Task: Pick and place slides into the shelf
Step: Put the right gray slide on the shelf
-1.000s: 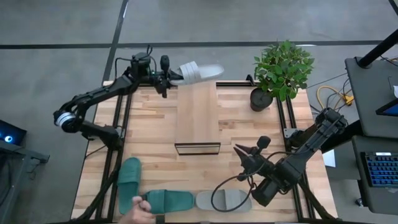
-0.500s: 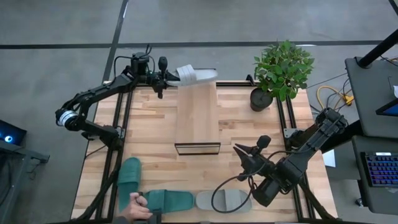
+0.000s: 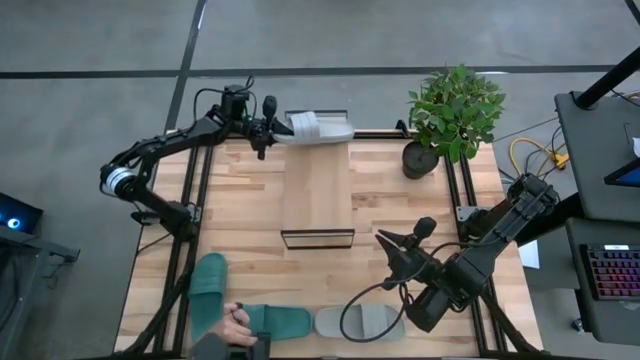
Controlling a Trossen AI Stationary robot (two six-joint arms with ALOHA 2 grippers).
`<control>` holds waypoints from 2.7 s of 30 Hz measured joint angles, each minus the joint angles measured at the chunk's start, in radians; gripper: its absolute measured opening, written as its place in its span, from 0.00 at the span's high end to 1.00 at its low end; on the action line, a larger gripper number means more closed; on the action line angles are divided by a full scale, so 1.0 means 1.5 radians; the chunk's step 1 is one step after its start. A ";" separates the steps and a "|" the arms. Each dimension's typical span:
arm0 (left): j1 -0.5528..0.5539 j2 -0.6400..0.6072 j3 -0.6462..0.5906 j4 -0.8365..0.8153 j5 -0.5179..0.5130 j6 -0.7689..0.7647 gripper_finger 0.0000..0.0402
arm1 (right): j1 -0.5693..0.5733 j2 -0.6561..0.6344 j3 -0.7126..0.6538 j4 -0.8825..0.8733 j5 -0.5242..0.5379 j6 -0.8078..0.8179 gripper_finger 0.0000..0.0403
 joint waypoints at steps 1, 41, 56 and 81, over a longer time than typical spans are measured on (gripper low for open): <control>0.001 0.006 0.004 -0.001 0.000 0.000 0.96 | 0.000 0.000 0.000 0.000 0.000 0.000 0.88; 0.008 0.014 0.010 -0.003 -0.074 -0.272 0.72 | 0.000 0.000 0.000 0.005 0.000 0.005 0.88; 0.008 0.011 0.012 -0.009 -0.075 -0.482 0.72 | 0.000 0.000 0.000 0.005 0.000 0.005 0.88; 0.009 -0.089 -0.002 -0.129 -0.118 -0.543 0.72 | 0.000 0.000 0.000 0.004 -0.006 0.001 0.88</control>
